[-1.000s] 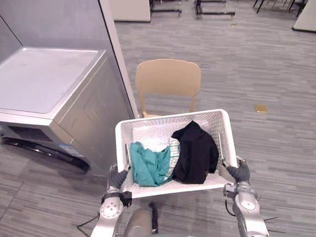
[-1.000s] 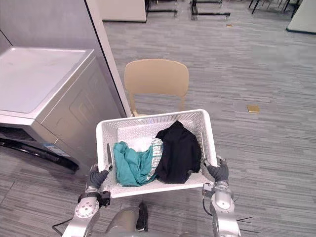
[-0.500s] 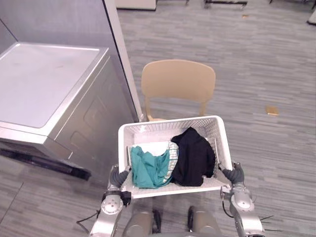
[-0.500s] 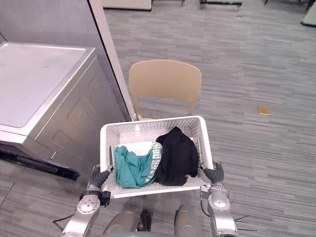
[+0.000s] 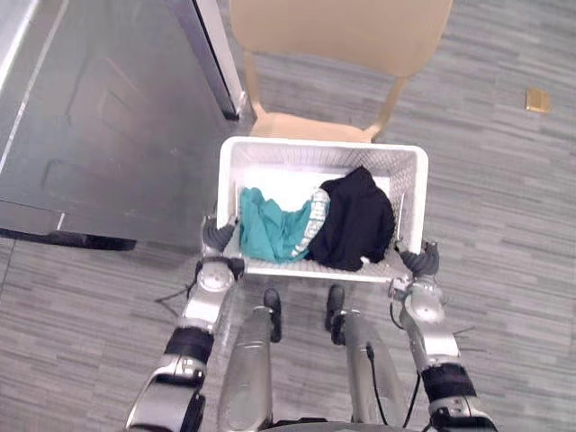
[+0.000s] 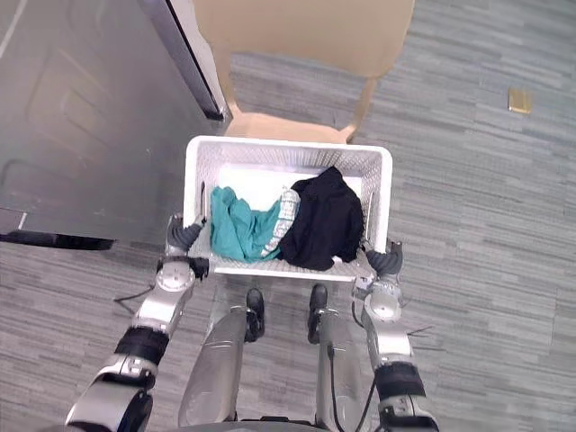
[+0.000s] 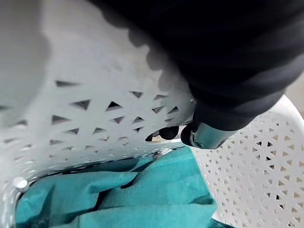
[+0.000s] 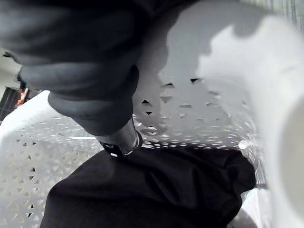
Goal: Pick up the laundry basket with both hands and put the clothes into the washing machine.
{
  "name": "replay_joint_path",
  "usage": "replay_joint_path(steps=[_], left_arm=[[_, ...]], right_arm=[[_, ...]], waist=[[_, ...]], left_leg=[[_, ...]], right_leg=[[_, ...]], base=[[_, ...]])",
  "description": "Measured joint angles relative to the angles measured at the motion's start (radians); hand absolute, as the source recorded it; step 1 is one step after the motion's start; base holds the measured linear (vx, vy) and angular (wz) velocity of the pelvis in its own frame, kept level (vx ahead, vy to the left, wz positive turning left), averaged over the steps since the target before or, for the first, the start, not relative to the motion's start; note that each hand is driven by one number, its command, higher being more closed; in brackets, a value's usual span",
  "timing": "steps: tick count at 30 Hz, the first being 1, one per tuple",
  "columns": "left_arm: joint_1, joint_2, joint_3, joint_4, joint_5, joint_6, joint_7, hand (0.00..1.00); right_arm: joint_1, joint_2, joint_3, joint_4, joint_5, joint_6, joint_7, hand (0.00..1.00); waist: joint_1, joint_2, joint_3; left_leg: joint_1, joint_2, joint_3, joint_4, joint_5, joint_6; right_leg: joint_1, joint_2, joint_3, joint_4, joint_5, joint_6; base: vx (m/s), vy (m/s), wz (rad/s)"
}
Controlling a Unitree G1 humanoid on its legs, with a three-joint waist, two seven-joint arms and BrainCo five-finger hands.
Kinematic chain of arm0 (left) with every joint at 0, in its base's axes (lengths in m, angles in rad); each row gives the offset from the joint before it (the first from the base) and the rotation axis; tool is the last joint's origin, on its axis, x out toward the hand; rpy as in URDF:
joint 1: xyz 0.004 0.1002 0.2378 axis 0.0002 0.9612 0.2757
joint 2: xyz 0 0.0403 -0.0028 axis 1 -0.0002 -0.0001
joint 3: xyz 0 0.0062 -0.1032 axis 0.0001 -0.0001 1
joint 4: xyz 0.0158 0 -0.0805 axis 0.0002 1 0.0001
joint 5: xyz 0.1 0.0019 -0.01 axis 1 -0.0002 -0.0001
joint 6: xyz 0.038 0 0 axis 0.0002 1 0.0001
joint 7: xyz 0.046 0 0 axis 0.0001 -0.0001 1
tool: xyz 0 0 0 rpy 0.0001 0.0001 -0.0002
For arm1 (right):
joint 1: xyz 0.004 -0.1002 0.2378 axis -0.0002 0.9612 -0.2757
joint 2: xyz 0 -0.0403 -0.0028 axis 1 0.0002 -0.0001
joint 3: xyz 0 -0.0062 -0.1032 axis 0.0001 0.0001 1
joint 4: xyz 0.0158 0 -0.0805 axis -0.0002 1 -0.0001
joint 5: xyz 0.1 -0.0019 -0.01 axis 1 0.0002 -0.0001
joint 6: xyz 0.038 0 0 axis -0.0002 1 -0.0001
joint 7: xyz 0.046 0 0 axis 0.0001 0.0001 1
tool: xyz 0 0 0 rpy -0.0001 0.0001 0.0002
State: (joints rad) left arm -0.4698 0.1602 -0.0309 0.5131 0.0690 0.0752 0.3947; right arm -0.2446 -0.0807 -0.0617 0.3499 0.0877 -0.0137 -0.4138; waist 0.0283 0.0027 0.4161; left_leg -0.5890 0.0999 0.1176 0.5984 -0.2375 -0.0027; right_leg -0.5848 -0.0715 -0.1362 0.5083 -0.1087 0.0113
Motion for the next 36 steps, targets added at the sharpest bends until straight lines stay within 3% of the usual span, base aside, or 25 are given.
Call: replay_joint_path(steps=[6, 19, 25, 31, 36], left_arm=[[-0.147, 0.001, 0.106, 0.058, -0.018, -0.014, 0.027, 0.0], [-0.152, 0.001, 0.15, 0.024, 0.044, -0.017, 0.046, 0.0], [-0.044, -0.019, 0.156, -0.105, 0.06, -0.014, 0.057, 0.0], [0.121, -0.031, 0.167, -0.254, 0.046, -0.057, 0.05, 0.0], [0.304, -0.128, 0.194, -0.322, -0.02, -0.088, 0.032, 0.0]], right_arm=[[-0.081, 0.035, 0.001, 0.057, 0.105, -0.007, -0.004, 0.0], [-0.105, 0.056, 0.031, 0.017, 0.159, -0.033, 0.026, 0.0], [-0.043, 0.064, 0.041, -0.095, 0.159, -0.056, 0.059, 0.0], [0.061, 0.06, -0.021, -0.18, 0.155, -0.086, 0.089, 0.0], [0.179, 0.053, -0.051, -0.186, 0.123, -0.087, 0.118, 0.0]], waist=[[0.01, -0.001, 0.021], [0.018, -0.001, 0.021], [0.02, -0.004, 0.023], [0.042, -0.009, 0.025], [0.043, -0.009, 0.025]], left_leg=[[-0.048, 0.01, -0.002, 0.006, 0.011, -0.013], [-0.012, 0.01, -0.007, -0.025, 0.025, -0.02], [0.041, 0.01, -0.008, -0.075, 0.044, -0.023], [0.123, 0.005, -0.007, -0.15, 0.064, -0.031], [0.199, 0.0, -0.008, -0.188, 0.071, -0.032]], right_leg=[[-0.043, 0.004, -0.011, 0.0, 0.01, -0.007], [0.006, 0.003, -0.031, -0.027, 0.011, -0.009], [0.058, 0.009, -0.039, -0.072, 0.024, -0.016], [0.127, 0.015, -0.04, -0.116, 0.027, -0.018], [0.197, 0.012, -0.053, -0.13, 0.019, -0.021]], base=[[-0.02, -0.042, 0.01], [0.01, -0.012, 0.05], [0.02, -0.042, 0.03], [0.04, -0.047, 0.02], [0.07, -0.018, 0.06]])
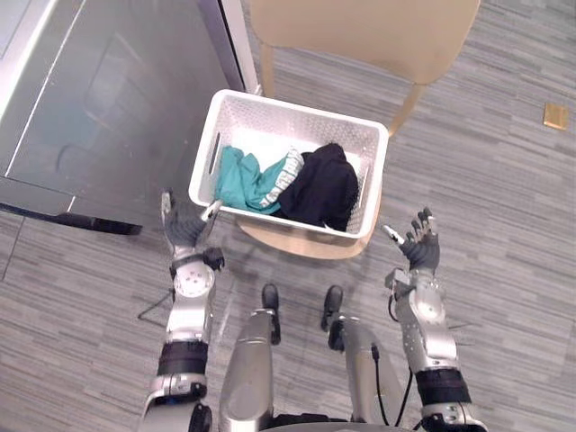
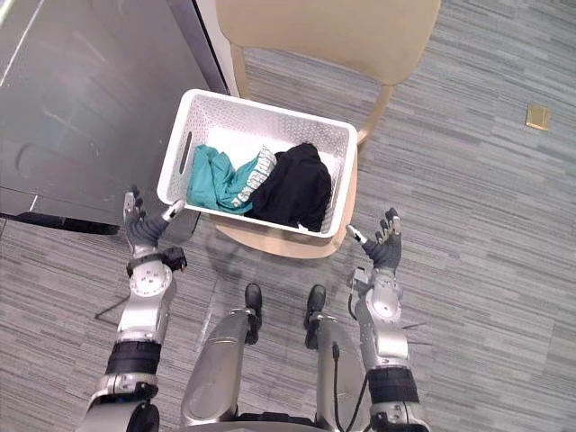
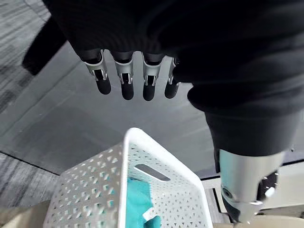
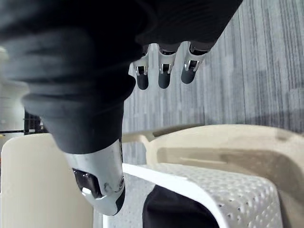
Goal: Pick up the laundry basket with both hands and put the clothes into the washing machine.
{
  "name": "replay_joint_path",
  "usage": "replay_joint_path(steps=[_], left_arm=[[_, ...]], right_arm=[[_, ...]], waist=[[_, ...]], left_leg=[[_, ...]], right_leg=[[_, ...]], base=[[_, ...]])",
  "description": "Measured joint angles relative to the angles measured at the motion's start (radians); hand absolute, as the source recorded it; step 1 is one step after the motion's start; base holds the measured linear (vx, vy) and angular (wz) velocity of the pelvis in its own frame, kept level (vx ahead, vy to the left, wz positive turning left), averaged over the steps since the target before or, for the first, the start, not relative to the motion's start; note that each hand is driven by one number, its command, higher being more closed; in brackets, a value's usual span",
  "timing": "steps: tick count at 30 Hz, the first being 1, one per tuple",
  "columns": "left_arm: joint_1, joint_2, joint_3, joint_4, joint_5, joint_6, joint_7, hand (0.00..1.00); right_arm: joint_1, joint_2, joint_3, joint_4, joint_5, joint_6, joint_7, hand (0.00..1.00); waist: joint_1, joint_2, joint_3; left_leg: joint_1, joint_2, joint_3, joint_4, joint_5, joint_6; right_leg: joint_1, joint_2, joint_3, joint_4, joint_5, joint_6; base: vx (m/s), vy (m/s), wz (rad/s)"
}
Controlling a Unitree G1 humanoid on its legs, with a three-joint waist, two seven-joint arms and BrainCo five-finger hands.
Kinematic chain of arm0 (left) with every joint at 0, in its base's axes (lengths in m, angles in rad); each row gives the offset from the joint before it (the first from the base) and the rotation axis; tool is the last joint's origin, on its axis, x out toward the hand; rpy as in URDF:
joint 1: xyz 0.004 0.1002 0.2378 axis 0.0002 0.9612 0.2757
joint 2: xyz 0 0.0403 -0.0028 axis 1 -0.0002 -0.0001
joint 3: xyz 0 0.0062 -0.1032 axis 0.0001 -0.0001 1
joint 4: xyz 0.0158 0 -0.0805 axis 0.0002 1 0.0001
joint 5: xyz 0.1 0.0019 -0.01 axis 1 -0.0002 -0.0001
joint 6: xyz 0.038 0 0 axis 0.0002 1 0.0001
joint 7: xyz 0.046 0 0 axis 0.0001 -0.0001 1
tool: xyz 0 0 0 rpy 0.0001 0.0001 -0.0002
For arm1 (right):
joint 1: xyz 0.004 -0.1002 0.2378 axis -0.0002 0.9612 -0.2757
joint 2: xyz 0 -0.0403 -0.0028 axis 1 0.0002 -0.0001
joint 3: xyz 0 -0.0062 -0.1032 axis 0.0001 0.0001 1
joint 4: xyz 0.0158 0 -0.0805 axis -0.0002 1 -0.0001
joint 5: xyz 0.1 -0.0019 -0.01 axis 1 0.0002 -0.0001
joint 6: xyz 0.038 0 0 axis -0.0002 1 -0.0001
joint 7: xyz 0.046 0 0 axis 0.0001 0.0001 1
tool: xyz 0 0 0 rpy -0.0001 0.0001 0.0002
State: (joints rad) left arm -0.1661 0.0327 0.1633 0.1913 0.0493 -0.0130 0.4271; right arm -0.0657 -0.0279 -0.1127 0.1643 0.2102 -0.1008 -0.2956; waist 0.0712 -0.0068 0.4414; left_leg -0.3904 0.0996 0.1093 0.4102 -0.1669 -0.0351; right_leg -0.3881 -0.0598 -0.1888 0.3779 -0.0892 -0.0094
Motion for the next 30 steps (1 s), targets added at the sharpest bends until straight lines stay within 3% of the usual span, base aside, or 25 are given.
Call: replay_joint_path(steps=[4, 6, 9, 12, 15, 20, 23, 24, 26, 27, 29, 30], left_arm=[[0.148, -0.026, -0.02, -0.011, -0.06, -0.035, -0.071, 0.0], [0.211, -0.023, -0.03, 0.028, -0.093, -0.04, -0.124, 0.0], [0.268, -0.021, -0.044, 0.237, -0.12, -0.038, -0.216, 0.0], [0.281, -0.016, -0.04, 0.416, -0.118, -0.033, -0.255, 0.0], [0.286, -0.015, -0.036, 0.539, -0.108, -0.027, -0.256, 0.0], [0.283, -0.016, -0.034, 0.571, -0.075, -0.025, -0.253, 0.0], [0.273, -0.021, -0.027, 0.568, -0.064, -0.026, -0.253, 0.0], [0.264, -0.027, -0.019, 0.568, -0.052, -0.026, -0.253, 0.0], [0.257, -0.022, -0.008, 0.578, -0.041, -0.028, -0.252, 0.0], [0.257, -0.018, -0.008, 0.592, -0.04, -0.028, -0.252, 0.0], [0.258, -0.008, -0.006, 0.618, -0.038, -0.03, -0.25, 0.0], [0.258, -0.003, -0.006, 0.631, -0.037, -0.03, -0.25, 0.0]], right_arm=[[0.111, -0.001, -0.017, 0.001, -0.042, 0.002, 0.045, 0.0], [0.158, -0.001, -0.017, 0.044, -0.08, 0.012, 0.072, 0.0], [0.199, -0.001, -0.039, 0.213, -0.174, 0.043, 0.105, 0.0], [0.203, -0.002, -0.057, 0.353, -0.223, 0.054, 0.107, 0.0], [0.199, -0.001, -0.078, 0.471, -0.233, 0.068, 0.116, 0.0], [0.182, -0.002, -0.088, 0.553, -0.231, 0.068, 0.124, 0.0], [0.178, -0.002, -0.098, 0.569, -0.227, 0.068, 0.123, 0.0], [0.171, -0.009, -0.103, 0.572, -0.219, 0.068, 0.122, 0.0], [0.123, -0.036, -0.112, 0.618, -0.219, 0.067, 0.121, 0.0], [0.108, -0.041, -0.123, 0.634, -0.219, 0.067, 0.12, 0.0], [0.085, -0.076, -0.127, 0.657, -0.219, 0.067, 0.111, 0.0], [0.081, -0.09, -0.126, 0.664, -0.219, 0.067, 0.104, 0.0]], waist=[[0.001, -0.01, -0.009], [0.001, -0.016, -0.046], [-0.001, -0.013, -0.122], [0.0, -0.004, -0.196], [0.0, 0.006, -0.235], [-0.002, 0.02, -0.249], [-0.004, 0.02, -0.248], [-0.005, 0.018, -0.247], [-0.004, 0.015, -0.244], [-0.007, 0.011, -0.242], [-0.03, 0.002, -0.238], [-0.035, 0.005, -0.239]], left_leg=[[0.08, -0.016, 0.003, -0.046, 0.0, 0.0], [0.096, -0.02, -0.001, -0.062, 0.0, 0.0], [0.172, -0.031, -0.017, -0.101, 0.007, -0.001], [0.219, -0.039, -0.029, -0.135, 0.01, -0.002], [0.27, -0.049, -0.045, -0.17, 0.017, -0.003], [0.275, -0.07, -0.098, -0.187, 0.041, -0.006], [0.207, -0.095, -0.133, -0.132, 0.047, -0.01], [0.167, -0.081, -0.082, -0.087, 0.031, -0.03], [0.107, -0.004, 0.099, 0.016, 0.022, -0.017], [0.102, 0.021, 0.136, 0.044, 0.019, -0.011], [0.113, 0.154, 0.201, 0.089, 0.012, 0.001], [0.129, 0.184, 0.188, 0.071, 0.015, -0.004]], right_leg=[[0.062, -0.014, -0.003, 0.001, -0.03, 0.007], [0.075, -0.017, -0.009, 0.0, -0.04, 0.011], [0.156, -0.025, -0.035, -0.023, -0.058, 0.019], [0.207, -0.028, -0.051, -0.054, -0.062, 0.024], [0.261, -0.034, -0.065, -0.076, -0.066, 0.029], [0.288, -0.053, -0.119, -0.081, -0.071, 0.036], [0.277, -0.099, -0.201, -0.033, -0.105, 0.039], [0.27, -0.121, -0.241, -0.014, -0.111, 0.037], [0.251, -0.168, -0.278, 0.016, -0.111, 0.037], [0.253, -0.187, -0.29, 0.024, -0.109, 0.04], [0.28, -0.255, -0.313, 0.021, -0.088, 0.083], [0.286, -0.275, -0.316, 0.016, -0.078, 0.105]], base=[[0.06, -0.005, 0.11], [0.07, -0.021, 0.12], [0.11, -0.012, 0.22], [0.09, 0.004, 0.17], [0.05, 0.014, 0.16], [-0.01, -0.004, 0.36], [-0.08, 0.015, 0.88], [-0.07, 0.061, 0.9], [-0.06, 0.119, 0.7], [-0.03, 0.143, 0.6], [-0.02, 0.29, 0.63], [0.0, 0.457, 0.49]])
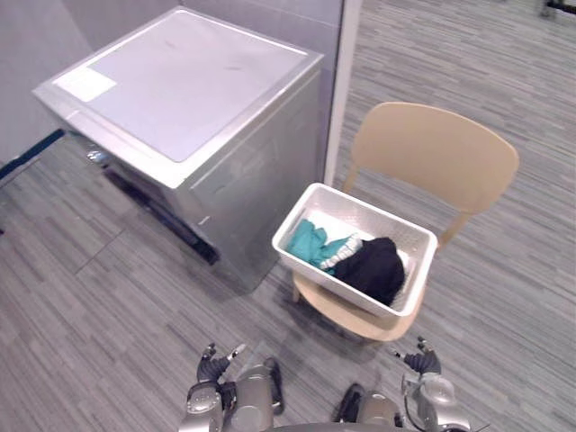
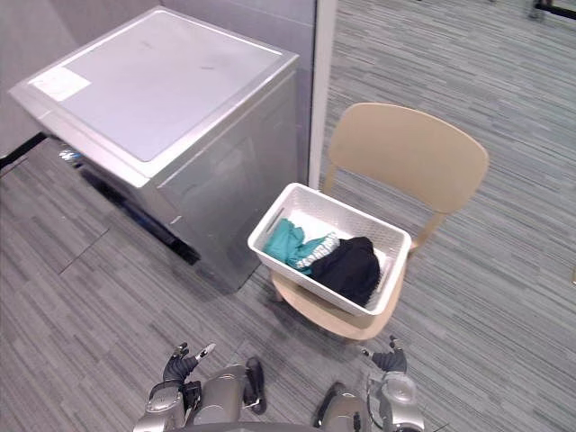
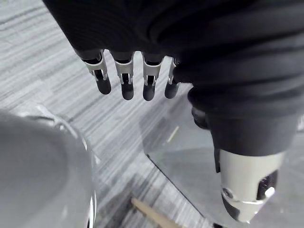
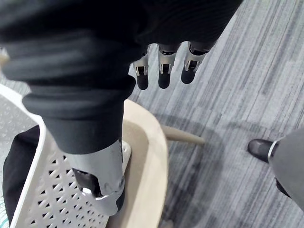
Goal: Pick up the laundry basket with both hands and put the clothes into the washing machine.
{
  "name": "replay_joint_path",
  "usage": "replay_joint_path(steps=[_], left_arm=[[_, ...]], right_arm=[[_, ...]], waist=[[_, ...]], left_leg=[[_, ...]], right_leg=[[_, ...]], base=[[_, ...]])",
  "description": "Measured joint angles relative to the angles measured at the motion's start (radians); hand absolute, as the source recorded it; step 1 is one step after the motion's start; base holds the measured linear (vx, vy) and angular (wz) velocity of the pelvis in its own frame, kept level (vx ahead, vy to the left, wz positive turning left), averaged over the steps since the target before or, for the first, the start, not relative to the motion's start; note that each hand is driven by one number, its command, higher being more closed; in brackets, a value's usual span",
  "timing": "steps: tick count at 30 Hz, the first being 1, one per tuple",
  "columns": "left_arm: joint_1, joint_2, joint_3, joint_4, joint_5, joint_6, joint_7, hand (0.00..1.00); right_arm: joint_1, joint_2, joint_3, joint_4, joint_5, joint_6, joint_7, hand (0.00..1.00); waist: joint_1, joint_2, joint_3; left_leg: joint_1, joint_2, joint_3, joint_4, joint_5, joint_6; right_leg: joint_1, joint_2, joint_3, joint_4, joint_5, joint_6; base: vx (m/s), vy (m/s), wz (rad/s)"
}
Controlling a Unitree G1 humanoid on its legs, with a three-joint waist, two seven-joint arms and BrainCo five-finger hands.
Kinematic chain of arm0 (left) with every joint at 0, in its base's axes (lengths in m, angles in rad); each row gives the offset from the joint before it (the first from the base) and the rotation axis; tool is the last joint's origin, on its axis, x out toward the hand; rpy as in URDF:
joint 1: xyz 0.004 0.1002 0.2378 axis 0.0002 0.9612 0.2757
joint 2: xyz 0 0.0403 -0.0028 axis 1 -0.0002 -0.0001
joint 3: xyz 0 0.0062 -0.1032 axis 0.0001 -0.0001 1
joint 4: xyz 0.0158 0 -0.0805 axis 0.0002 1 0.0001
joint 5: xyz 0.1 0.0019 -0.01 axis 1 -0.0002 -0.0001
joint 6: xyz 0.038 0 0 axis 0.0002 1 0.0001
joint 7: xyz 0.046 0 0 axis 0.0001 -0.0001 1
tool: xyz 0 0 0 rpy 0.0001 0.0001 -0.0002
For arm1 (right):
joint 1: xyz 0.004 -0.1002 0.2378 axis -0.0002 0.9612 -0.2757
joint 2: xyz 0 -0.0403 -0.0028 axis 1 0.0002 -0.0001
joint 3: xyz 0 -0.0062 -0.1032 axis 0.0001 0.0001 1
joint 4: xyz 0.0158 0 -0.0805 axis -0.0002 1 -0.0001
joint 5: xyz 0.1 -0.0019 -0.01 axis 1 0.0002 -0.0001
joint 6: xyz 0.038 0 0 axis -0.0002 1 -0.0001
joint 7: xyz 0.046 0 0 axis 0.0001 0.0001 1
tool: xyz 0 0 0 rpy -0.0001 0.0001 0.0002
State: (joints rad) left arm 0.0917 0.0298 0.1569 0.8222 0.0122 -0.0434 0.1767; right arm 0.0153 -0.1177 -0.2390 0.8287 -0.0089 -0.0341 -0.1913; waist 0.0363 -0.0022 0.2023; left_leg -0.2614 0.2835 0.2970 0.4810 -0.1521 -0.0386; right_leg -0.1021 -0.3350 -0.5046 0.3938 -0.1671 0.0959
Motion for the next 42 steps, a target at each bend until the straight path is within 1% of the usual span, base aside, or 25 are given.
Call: replay_joint_path(steps=[1, 2, 3, 4, 5, 6, 8, 9, 10, 11, 12, 13, 14, 15, 16, 17, 18, 19, 23, 27, 30, 34, 37, 39, 42], left_arm=[[-0.005, 0.004, -0.001, 0.016, 0.001, 0.0, 0.001, 0.0], [-0.001, 0.004, -0.011, 0.018, 0.002, -0.001, 0.004, 0.0], [-0.003, 0.005, -0.039, 0.043, 0.005, -0.004, 0.004, 0.0], [-0.029, 0.022, -0.058, 0.061, 0.01, -0.003, 0.002, 0.0], [-0.04, 0.047, -0.077, 0.057, 0.02, -0.004, 0.003, 0.0], [-0.051, 0.081, -0.085, 0.048, 0.03, -0.006, 0.001, 0.0], [-0.043, 0.09, -0.082, 0.049, 0.033, -0.006, 0.002, 0.0], [-0.02, 0.096, -0.079, 0.051, 0.033, -0.005, 0.004, 0.0], [-0.014, 0.096, -0.082, 0.05, 0.034, -0.005, 0.004, 0.0], [-0.012, 0.095, -0.086, 0.048, 0.033, -0.006, 0.004, 0.0], [-0.018, 0.093, -0.086, 0.048, 0.033, -0.006, 0.006, 0.0], [-0.021, 0.094, -0.085, 0.048, 0.033, -0.006, 0.008, 0.0], [-0.027, 0.096, -0.082, 0.047, 0.033, -0.006, 0.02, 0.0], [-0.031, 0.092, -0.079, 0.048, 0.033, -0.008, 0.024, 0.0], [-0.033, 0.092, -0.077, 0.047, 0.033, -0.009, 0.025, 0.0], [-0.037, 0.077, -0.078, 0.048, 0.036, -0.009, 0.025, 0.0], [-0.044, 0.044, -0.078, 0.048, 0.038, -0.011, 0.026, 0.0], [-0.044, 0.023, -0.077, 0.046, 0.038, -0.012, 0.028, 0.0], [-0.036, 0.001, -0.088, 0.029, 0.037, -0.012, 0.028, 0.0], [-0.02, -0.023, -0.09, -0.016, 0.037, -0.014, 0.027, 0.0], [0.004, -0.027, -0.113, -0.052, 0.037, -0.023, 0.029, 0.0], [0.007, -0.028, -0.115, -0.077, 0.038, -0.035, 0.044, 0.0], [0.006, -0.028, -0.115, -0.096, 0.038, -0.043, 0.048, 0.0], [0.006, -0.028, -0.115, -0.109, 0.036, -0.051, 0.064, 0.0], [0.005, -0.028, -0.117, -0.126, 0.034, -0.055, 0.076, 0.0]], right_arm=[[-0.007, -0.021, 0.0, 0.022, 0.0, 0.001, -0.003, 0.0], [-0.011, -0.04, 0.0, 0.035, 0.0, 0.003, -0.006, 0.0], [-0.013, -0.065, -0.006, 0.052, -0.001, 0.003, -0.007, 0.0], [-0.025, -0.044, -0.023, 0.084, 0.0, 0.008, -0.008, 0.0], [-0.028, -0.018, -0.023, 0.097, 0.0, 0.014, -0.003, 0.0], [-0.024, 0.01, -0.024, 0.106, 0.0, 0.015, -0.003, 0.0], [-0.052, 0.027, -0.016, 0.122, -0.001, 0.016, -0.003, 0.0], [-0.077, 0.033, 0.004, 0.128, -0.002, 0.019, -0.002, 0.0], [-0.094, 0.031, 0.02, 0.127, -0.002, 0.02, -0.002, 0.0], [-0.108, 0.031, 0.046, 0.126, -0.002, 0.021, -0.003, 0.0], [-0.105, 0.04, 0.065, 0.127, -0.002, 0.021, -0.003, 0.0], [-0.099, 0.045, 0.075, 0.127, -0.002, 0.021, -0.003, 0.0], [-0.095, 0.054, 0.093, 0.128, -0.002, 0.023, -0.005, 0.0], [-0.099, 0.057, 0.112, 0.123, -0.002, 0.021, -0.006, 0.0], [-0.1, 0.055, 0.125, 0.111, -0.002, 0.021, -0.007, 0.0], [-0.1, 0.05, 0.131, 0.09, -0.002, 0.018, -0.013, 0.0], [-0.112, 0.048, 0.137, 0.073, -0.002, 0.012, -0.025, 0.0], [-0.124, 0.05, 0.149, 0.051, -0.002, 0.012, -0.023, 0.0], [-0.157, 0.093, 0.235, -0.036, -0.002, 0.011, -0.021, 0.0], [-0.226, 0.115, 0.278, -0.116, -0.002, 0.005, -0.025, 0.0], [-0.283, 0.115, 0.294, -0.178, -0.004, 0.0, -0.038, 0.0], [-0.309, 0.108, 0.289, -0.245, -0.022, 0.001, -0.08, 0.0], [-0.355, 0.097, 0.264, -0.32, -0.044, 0.001, -0.131, 0.0], [-0.403, 0.088, 0.231, -0.384, -0.053, 0.0, -0.196, 0.0], [-0.456, 0.068, 0.197, -0.41, -0.053, 0.0, -0.241, 0.0]], waist=[[-0.008, 0.015, -0.008], [-0.023, 0.039, -0.022], [-0.026, 0.079, -0.043], [-0.027, 0.044, -0.025], [-0.03, 0.019, -0.021], [-0.027, 0.002, -0.022], [-0.018, 0.004, -0.015], [-0.017, 0.011, -0.012], [-0.017, 0.02, -0.008], [-0.02, 0.035, 0.0], [-0.022, 0.036, 0.005], [-0.023, 0.037, 0.007], [-0.022, 0.024, 0.013], [-0.023, 0.021, 0.014], [-0.025, 0.02, 0.015], [-0.028, 0.015, 0.013], [-0.024, 0.042, 0.026], [-0.021, 0.049, 0.032], [-0.01, 0.055, 0.038], [0.037, 0.056, 0.043], [0.04, 0.074, 0.063], [0.065, 0.073, 0.078], [0.075, 0.075, 0.098], [0.087, 0.075, 0.107], [0.087, 0.075, 0.126]], left_leg=[[0.019, 0.032, -0.038, -0.061, 0.015, -0.008], [0.038, 0.052, -0.076, -0.139, 0.072, -0.003], [0.061, 0.045, -0.105, -0.188, 0.071, -0.13], [0.052, 0.005, -0.105, -0.173, 0.062, -0.141], [0.032, -0.034, -0.114, -0.148, 0.049, -0.12], [-0.01, -0.067, -0.129, -0.066, -0.002, -0.1], [-0.023, -0.075, -0.115, 0.029, -0.08, -0.078], [-0.012, -0.075, -0.096, 0.055, -0.115, -0.059], [-0.003, -0.08, -0.087, 0.052, -0.121, -0.049], [0.011, -0.095, -0.086, 0.03, -0.123, -0.04], [0.029, -0.108, -0.092, -0.009, -0.112, -0.017], [0.04, -0.121, -0.1, -0.033, -0.103, -0.01], [0.07, -0.149, -0.119, -0.082, -0.083, 0.002], [0.083, -0.166, -0.137, -0.11, -0.065, 0.004], [0.084, -0.182, -0.151, -0.115, -0.049, -0.005], [0.082, -0.202, -0.178, -0.114, -0.046, -0.005], [0.075, -0.22, -0.221, -0.124, -0.033, -0.005], [0.072, -0.237, -0.246, -0.149, -0.011, -0.007], [0.063, -0.256, -0.341, -0.222, 0.059, -0.029], [0.061, -0.267, -0.379, -0.313, 0.152, -0.042], [0.048, -0.271, -0.407, -0.354, 0.173, -0.041], [0.023, -0.289, -0.423, -0.38, 0.198, -0.034], [-0.001, -0.303, -0.418, -0.379, 0.199, -0.026], [-0.032, -0.304, -0.403, -0.378, 0.205, -0.017], [-0.05, -0.306, -0.396, -0.376, 0.218, -0.017]], right_leg=[[0.007, -0.018, -0.006, -0.014, 0.017, 0.04], [0.012, -0.023, -0.012, -0.023, 0.034, 0.077], [0.015, -0.035, -0.013, -0.04, 0.053, 0.118], [0.035, -0.061, 0.013, -0.077, 0.07, 0.146], [0.052, -0.057, 0.041, -0.121, 0.08, 0.144], [0.073, -0.073, 0.056, -0.154, 0.111, 0.139], [0.067, -0.098, 0.095, -0.118, 0.152, 0.148], [0.022, -0.125, 0.126, -0.045, 0.187, 0.093], [-0.01, -0.14, 0.128, 0.005, 0.213, 0.016], [-0.075, -0.145, 0.149, 0.097, 0.21, -0.101], [-0.119, -0.096, 0.211, 0.178, 0.114, -0.041], [-0.131, -0.054, 0.244, 0.203, 0.068, -0.022], [-0.137, 0.054, 0.306, 0.216, -0.013, 0.007], [-0.138, 0.16, 0.356, 0.182, -0.063, -0.003], [-0.137, 0.202, 0.368, 0.138, -0.082, -0.043], [-0.122, 0.212, 0.372, 0.107, -0.101, -0.064], [-0.102, 0.212, 0.37, 0.098, -0.105, -0.055], [-0.103, 0.204, 0.359, 0.099, -0.11, -0.049], [-0.072, 0.177, 0.244, 0.089, -0.11, -0.05], [-0.06, 0.166, 0.184, 0.07, -0.113, -0.055], [-0.062, 0.157, 0.125, 0.067, -0.132, -0.078], [-0.092, 0.128, 0.093, 0.099, -0.151, -0.075], [-0.12, 0.108, 0.09, 0.126, -0.154, -0.07], [-0.151, 0.096, 0.083, 0.138, -0.154, -0.069], [-0.16, 0.087, 0.069, 0.145, -0.157, -0.064]], base=[[0.03, 0.457, 0.45], [0.06, 0.623, 0.46], [0.06, 0.558, 0.49], [0.06, 0.516, 0.53], [0.04, 0.451, 0.77], [0.03, 0.425, 0.55], [0.01, 0.36, -0.18], [-0.01, 0.368, -0.54], [-0.02, 0.357, -0.39], [-0.01, 0.316, -0.05], [0.01, 0.218, 0.16], [0.03, 0.144, 0.48], [0.07, 0.02, 0.72], [0.08, -0.006, 0.85], [0.1, -0.022, 0.83], [0.12, -0.009, 0.9], [0.14, -0.02, 0.96], [0.11, -0.013, 0.93], [0.06, -0.071, 0.92], [-0.01, -0.069, 0.67], [-0.1, -0.051, 0.54], [-0.12, -0.004, 0.32], [-0.09, 0.027, 0.11], [-0.05, 0.011, 0.15], [-0.02, -0.011, 0.18]])
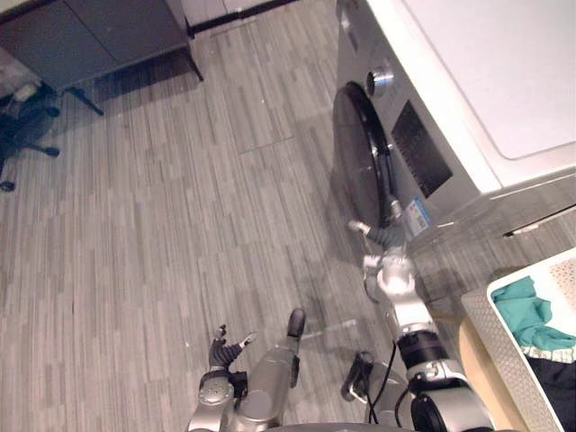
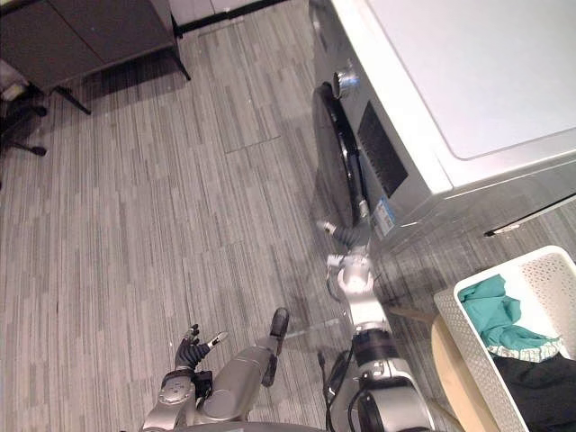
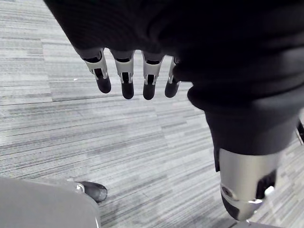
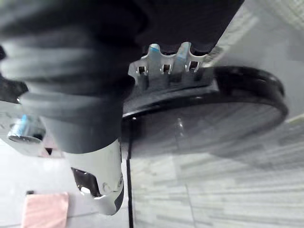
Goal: Pick up the laundry basket with both hands and put the clothes into the washing machine.
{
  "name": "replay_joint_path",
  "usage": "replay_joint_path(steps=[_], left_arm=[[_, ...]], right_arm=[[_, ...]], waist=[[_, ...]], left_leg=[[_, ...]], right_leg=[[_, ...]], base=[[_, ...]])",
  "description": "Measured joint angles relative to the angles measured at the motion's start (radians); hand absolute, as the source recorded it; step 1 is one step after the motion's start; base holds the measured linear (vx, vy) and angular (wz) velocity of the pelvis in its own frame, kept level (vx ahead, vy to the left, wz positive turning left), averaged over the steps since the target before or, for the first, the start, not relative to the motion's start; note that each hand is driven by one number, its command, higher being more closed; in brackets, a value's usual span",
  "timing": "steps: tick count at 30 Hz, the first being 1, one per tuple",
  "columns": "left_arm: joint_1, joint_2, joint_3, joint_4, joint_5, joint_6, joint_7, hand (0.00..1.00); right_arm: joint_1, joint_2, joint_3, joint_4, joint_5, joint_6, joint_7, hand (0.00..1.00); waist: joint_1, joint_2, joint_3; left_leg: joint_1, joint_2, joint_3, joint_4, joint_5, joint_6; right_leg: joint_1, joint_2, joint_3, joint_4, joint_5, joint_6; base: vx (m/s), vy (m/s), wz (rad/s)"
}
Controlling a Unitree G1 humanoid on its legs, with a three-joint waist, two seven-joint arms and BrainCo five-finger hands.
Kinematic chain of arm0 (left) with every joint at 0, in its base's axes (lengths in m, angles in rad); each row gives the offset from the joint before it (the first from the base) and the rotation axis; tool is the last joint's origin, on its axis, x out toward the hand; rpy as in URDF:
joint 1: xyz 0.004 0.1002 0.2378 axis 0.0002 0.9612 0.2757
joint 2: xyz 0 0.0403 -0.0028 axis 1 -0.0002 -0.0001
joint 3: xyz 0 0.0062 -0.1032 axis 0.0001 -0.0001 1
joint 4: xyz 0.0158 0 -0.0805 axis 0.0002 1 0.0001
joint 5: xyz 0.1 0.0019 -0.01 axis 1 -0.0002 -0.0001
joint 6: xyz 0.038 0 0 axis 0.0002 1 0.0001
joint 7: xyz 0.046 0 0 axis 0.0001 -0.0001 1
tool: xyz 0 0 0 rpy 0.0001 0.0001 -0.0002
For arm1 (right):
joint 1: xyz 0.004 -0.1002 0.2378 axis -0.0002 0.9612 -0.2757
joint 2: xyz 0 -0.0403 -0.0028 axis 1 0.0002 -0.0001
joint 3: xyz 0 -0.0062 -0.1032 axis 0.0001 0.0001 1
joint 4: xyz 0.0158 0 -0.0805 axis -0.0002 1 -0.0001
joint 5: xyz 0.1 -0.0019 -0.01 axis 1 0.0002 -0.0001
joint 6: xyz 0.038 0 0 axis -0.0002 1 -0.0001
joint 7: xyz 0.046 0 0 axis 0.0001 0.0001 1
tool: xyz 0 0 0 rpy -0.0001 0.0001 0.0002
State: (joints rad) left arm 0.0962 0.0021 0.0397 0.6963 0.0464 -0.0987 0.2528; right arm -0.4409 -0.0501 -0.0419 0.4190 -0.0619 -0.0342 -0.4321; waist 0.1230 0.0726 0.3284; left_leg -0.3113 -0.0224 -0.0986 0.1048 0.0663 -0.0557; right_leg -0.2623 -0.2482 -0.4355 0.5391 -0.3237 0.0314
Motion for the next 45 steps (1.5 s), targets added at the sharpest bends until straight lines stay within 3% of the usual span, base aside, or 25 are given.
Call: replay_joint_path(steps=[7, 11, 17, 22, 24, 25, 27, 28, 31, 33, 37, 40, 43, 45], left_arm=[[-0.045, -0.001, -0.052, -0.014, -0.018, -0.009, 0.013, 0.0], [-0.062, -0.009, -0.08, -0.025, -0.042, -0.015, 0.013, 0.0], [-0.081, 0.003, -0.104, -0.068, -0.085, -0.026, 0.014, 0.0], [-0.094, 0.005, -0.118, -0.123, -0.107, -0.03, 0.021, 0.0], [-0.129, 0.001, -0.123, -0.142, -0.122, -0.032, 0.032, 0.0], [-0.163, -0.004, -0.131, -0.153, -0.124, -0.036, 0.034, 0.0], [-0.198, -0.016, -0.138, -0.19, -0.127, -0.044, 0.036, 0.0], [-0.201, -0.017, -0.146, -0.2, -0.127, -0.046, 0.036, 0.0], [-0.202, -0.018, -0.168, -0.218, -0.135, -0.054, 0.035, 0.0], [-0.2, -0.018, -0.169, -0.219, -0.138, -0.056, 0.032, 0.0], [-0.211, -0.015, -0.192, -0.22, -0.155, -0.059, 0.032, 0.0], [-0.245, -0.004, -0.206, -0.22, -0.155, -0.059, 0.032, 0.0], [-0.272, 0.037, -0.207, -0.217, -0.152, -0.057, 0.033, 0.0], [-0.281, 0.069, -0.205, -0.217, -0.147, -0.055, 0.033, 0.0]], right_arm=[[-0.179, -0.033, 0.014, 0.042, 0.014, -0.001, -0.032, 0.0], [-0.216, -0.021, 0.05, 0.071, 0.024, -0.024, -0.049, 0.0], [-0.324, -0.026, 0.087, 0.093, 0.11, -0.035, -0.054, 0.0], [-0.371, 0.047, 0.098, 0.09, 0.232, -0.049, -0.091, 0.0], [-0.413, 0.064, 0.122, 0.09, 0.29, -0.045, -0.091, 0.0], [-0.467, 0.063, 0.138, 0.091, 0.314, -0.03, -0.091, 0.0], [-0.614, 0.039, 0.201, 0.087, 0.328, -0.04, -0.056, 0.0], [-0.661, 0.027, 0.234, 0.087, 0.328, -0.047, -0.038, 0.0], [-0.847, 0.003, 0.332, 0.054, 0.328, -0.094, 0.035, 0.0], [-0.872, 0.011, 0.336, 0.02, 0.327, -0.117, 0.046, 0.0], [-0.821, -0.017, 0.338, 0.012, 0.327, -0.113, 0.046, 0.0], [-0.674, -0.087, 0.335, -0.037, 0.327, -0.111, 0.064, 0.0], [-0.514, -0.164, 0.334, -0.073, 0.325, -0.11, 0.09, 0.0], [-0.389, -0.226, 0.328, -0.077, 0.312, -0.109, 0.118, 0.0]], waist=[[0.003, 0.0, 0.05], [0.001, 0.003, 0.053], [0.005, 0.007, 0.055], [0.053, 0.016, 0.058], [0.084, 0.027, 0.06], [0.108, 0.03, 0.063], [0.14, 0.062, 0.085], [0.145, 0.066, 0.086], [0.198, 0.067, 0.087], [0.2, 0.066, 0.087], [0.194, 0.063, 0.087], [0.182, 0.039, 0.092], [0.132, 0.016, 0.106], [0.077, -0.006, 0.115]], left_leg=[[-0.054, 0.003, -0.007, 0.009, 0.008, -0.003], [-0.067, 0.008, -0.008, 0.014, 0.008, -0.003], [-0.12, 0.024, -0.066, -0.004, 0.031, -0.037], [-0.156, 0.034, -0.117, -0.015, 0.031, -0.054], [-0.174, 0.048, -0.12, -0.045, -0.012, -0.114], [-0.211, 0.046, -0.117, -0.015, -0.004, -0.101], [-0.223, 0.029, -0.121, 0.035, 0.06, -0.06], [-0.23, 0.022, -0.133, 0.032, 0.064, -0.06], [-0.235, 0.004, -0.19, 0.031, 0.071, -0.07], [-0.232, -0.004, -0.204, 0.031, 0.071, -0.07], [-0.229, -0.003, -0.187, 0.031, 0.071, -0.07], [-0.218, 0.03, -0.13, 0.021, 0.074, -0.066], [-0.2, 0.085, -0.059, -0.018, 0.086, -0.056], [-0.193, 0.112, -0.003, -0.039, 0.095, -0.049]], right_leg=[[-0.05, 0.005, -0.001, 0.006, 0.001, 0.0], [-0.057, 0.014, 0.0, -0.005, 0.007, -0.002], [-0.095, 0.039, -0.043, -0.014, 0.015, -0.009], [-0.117, 0.044, -0.111, 0.003, 0.004, -0.02], [-0.118, 0.035, -0.18, -0.01, 0.015, -0.04], [-0.135, 0.013, -0.213, -0.009, 0.017, -0.05], [-0.151, -0.028, -0.258, 0.084, -0.036, -0.042], [-0.151, -0.038, -0.274, 0.1, -0.043, -0.044], [-0.126, -0.039, -0.286, 0.112, -0.063, -0.038], [-0.112, -0.035, -0.275, 0.113, -0.066, -0.039], [-0.12, -0.032, -0.243, 0.104, -0.065, -0.038], [-0.145, 0.005, -0.168, 0.065, -0.033, -0.037], [-0.169, 0.074, -0.082, -0.017, 0.037, -0.044], [-0.191, 0.11, -0.018, -0.066, 0.09, -0.045]], base=[[0.02, -0.052, 0.02], [-0.01, -0.051, -0.05], [-0.08, -0.054, 0.1], [-0.11, -0.078, 0.17], [-0.09, -0.104, 0.42], [-0.08, -0.097, 0.76], [-0.01, -0.092, 0.99], [0.04, -0.111, 0.94], [0.04, -0.107, 0.73], [0.06, -0.074, 0.54], [0.0, -0.032, -0.08], [-0.07, -0.027, -0.76], [-0.1, -0.003, -1.03], [-0.09, 0.03, -0.89]])
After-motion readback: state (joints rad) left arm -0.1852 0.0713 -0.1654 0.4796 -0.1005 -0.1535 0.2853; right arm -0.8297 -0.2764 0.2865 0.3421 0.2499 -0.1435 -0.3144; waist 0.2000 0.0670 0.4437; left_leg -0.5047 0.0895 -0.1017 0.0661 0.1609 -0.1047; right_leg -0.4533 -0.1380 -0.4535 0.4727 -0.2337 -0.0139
